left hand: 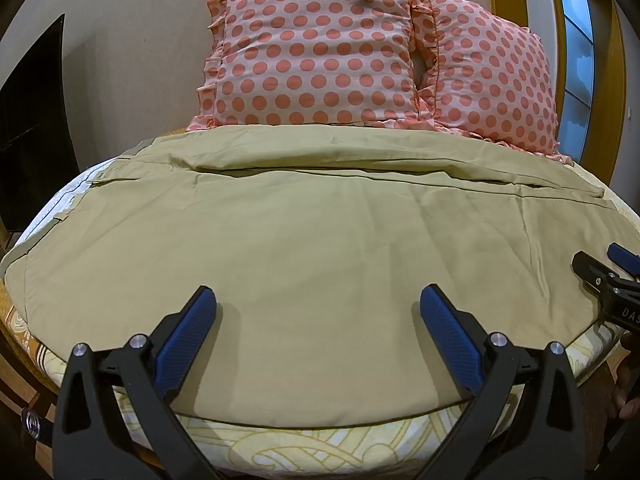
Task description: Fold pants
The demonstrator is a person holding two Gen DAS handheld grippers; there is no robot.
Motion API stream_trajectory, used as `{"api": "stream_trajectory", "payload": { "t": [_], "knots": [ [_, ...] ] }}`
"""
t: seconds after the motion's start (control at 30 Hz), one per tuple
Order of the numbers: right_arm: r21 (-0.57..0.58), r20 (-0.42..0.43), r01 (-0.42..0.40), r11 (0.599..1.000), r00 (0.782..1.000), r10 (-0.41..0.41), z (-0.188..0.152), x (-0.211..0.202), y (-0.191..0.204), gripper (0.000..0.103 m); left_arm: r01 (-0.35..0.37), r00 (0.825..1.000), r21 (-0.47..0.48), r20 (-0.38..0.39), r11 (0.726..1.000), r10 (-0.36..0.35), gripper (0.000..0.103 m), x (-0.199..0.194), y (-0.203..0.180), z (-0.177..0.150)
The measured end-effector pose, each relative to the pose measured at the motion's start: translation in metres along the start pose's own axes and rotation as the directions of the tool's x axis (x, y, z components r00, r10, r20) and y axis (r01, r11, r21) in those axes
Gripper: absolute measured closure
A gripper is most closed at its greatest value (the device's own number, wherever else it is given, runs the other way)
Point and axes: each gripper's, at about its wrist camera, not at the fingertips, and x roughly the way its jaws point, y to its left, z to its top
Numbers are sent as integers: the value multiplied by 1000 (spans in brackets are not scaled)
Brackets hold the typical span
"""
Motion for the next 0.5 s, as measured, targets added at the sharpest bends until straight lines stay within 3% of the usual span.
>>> {"api": "stream_trajectory", "payload": {
  "t": [0.5],
  "knots": [
    [0, 2, 0, 1000, 1000, 0, 0, 0, 0, 1, 0, 1000, 0, 1, 1000, 0, 2, 0, 0, 0]
  ]
}}
